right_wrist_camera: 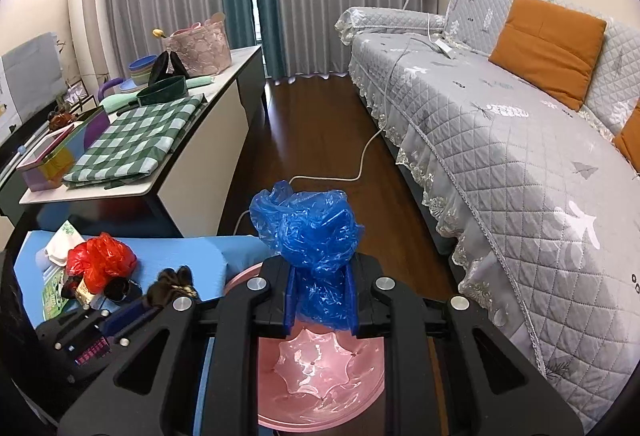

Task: Collect trash
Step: 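Carry the scrunchie in the left tool while the right tool carries the bag to the pink bin, then open the left tool over the bin while the right tool drops the blue bag in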

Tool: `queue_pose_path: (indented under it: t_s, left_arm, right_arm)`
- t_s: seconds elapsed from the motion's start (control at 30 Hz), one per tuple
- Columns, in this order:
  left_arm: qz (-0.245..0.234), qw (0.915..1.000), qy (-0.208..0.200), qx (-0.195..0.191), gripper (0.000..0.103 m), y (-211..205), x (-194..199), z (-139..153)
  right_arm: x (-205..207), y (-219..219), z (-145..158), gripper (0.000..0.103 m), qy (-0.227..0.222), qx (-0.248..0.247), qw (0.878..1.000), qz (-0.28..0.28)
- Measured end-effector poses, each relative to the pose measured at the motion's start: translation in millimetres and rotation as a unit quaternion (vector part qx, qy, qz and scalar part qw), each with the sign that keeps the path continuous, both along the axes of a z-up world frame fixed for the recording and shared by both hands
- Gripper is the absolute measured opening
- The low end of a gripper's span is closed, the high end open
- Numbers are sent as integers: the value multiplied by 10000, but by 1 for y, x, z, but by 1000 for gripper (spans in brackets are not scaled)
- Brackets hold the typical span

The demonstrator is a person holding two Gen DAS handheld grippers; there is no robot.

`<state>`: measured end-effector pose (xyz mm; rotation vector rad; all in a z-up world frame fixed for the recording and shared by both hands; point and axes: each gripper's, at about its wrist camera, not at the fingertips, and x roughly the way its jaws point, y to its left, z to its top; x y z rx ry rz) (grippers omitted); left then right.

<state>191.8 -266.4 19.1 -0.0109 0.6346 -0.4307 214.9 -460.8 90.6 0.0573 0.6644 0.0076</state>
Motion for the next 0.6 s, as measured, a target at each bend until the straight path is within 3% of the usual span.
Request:
queue_pose_path:
  t_s: [0.6]
  left_arm:
    - [-98, 9998, 68, 184, 15, -23, 20, -9]
  right_arm:
    - [2, -11, -6, 21, 117, 63, 9998, -169]
